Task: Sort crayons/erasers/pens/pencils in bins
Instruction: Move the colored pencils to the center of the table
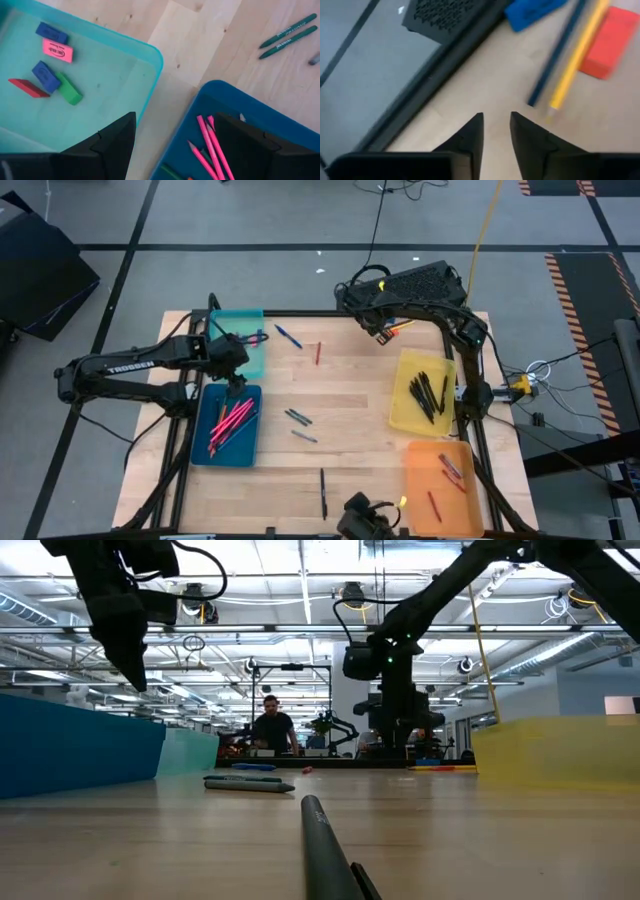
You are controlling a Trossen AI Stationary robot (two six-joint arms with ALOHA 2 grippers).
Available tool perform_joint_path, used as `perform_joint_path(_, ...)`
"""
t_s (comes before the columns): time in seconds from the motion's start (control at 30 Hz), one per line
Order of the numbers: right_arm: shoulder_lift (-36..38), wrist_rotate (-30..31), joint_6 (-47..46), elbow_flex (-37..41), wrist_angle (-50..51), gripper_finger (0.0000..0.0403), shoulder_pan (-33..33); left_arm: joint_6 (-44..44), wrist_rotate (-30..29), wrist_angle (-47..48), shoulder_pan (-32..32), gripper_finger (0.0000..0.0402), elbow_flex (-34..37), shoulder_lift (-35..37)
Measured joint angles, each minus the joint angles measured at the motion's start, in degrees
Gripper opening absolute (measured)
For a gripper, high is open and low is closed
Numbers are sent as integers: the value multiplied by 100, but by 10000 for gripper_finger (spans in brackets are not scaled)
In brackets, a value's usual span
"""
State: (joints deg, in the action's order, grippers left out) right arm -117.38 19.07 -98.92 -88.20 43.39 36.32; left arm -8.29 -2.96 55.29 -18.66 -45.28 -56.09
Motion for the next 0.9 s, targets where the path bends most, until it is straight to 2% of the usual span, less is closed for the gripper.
perform_joint_path(0.2,20,192,-435,-2,589,130,-78,72,-6,54,4,271,0,39)
perform_joint_path(0.33,13,380,-510,45,613,140,7,237,-55,-8,-57,271,0,34)
perform_joint_path(0.47,0,340,-697,282,535,133,105,305,-91,-7,-152,271,0,32)
perform_joint_path(0.7,35,391,-916,928,-480,108,115,356,-98,-6,-201,271,0,32)
perform_joint_path(0.9,39,350,-1084,984,-437,95,83,366,-135,-8,-245,271,0,32)
